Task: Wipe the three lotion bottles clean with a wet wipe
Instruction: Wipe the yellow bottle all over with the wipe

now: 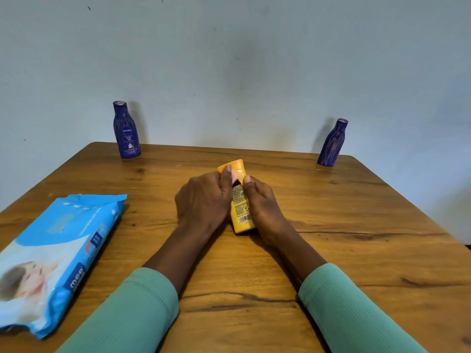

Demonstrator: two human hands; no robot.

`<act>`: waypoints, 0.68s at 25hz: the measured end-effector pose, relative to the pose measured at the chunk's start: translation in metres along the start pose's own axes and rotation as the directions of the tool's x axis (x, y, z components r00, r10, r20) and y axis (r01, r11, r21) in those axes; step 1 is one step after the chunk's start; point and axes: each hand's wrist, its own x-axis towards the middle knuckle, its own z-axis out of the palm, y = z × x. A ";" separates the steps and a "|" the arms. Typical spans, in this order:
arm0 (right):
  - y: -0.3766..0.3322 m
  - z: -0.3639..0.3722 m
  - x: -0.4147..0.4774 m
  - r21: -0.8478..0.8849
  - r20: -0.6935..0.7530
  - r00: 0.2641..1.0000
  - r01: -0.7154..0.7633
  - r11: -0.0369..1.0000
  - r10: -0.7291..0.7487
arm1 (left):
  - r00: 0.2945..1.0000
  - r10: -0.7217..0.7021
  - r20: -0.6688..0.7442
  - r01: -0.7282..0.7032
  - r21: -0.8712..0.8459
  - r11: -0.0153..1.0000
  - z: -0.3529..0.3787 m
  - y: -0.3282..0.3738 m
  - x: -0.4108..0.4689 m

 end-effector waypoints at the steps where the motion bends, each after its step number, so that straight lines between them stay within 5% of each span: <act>1: -0.002 0.001 -0.001 -0.068 0.014 1.000 0.003 0.998 -0.002 | 0.999 -0.029 -0.045 0.029 -0.014 0.999 -0.002 -0.003 0.005; 5: -0.007 0.006 -0.003 -0.141 0.028 0.999 0.024 0.990 -0.021 | 0.989 -0.118 -0.085 0.106 -0.138 0.985 -0.006 -0.009 0.013; 7: -0.006 0.007 -0.005 0.055 -0.081 0.996 -0.037 0.998 0.041 | 0.991 -0.075 0.108 0.094 -0.183 0.979 -0.003 -0.007 0.005; 10: -0.004 -0.002 0.003 0.258 -0.314 0.936 -0.076 0.963 0.158 | 0.908 0.158 0.389 -0.158 -0.032 0.987 0.005 -0.003 -0.018; 13: -0.009 -0.012 0.008 0.318 -0.420 0.884 -0.071 0.945 0.208 | 0.895 0.203 0.397 -0.096 -0.274 0.957 0.004 0.002 -0.023; 17: -0.007 -0.012 0.010 0.117 -0.270 0.954 -0.100 0.988 0.128 | 0.955 0.099 0.279 0.073 -0.547 0.834 0.005 0.008 -0.016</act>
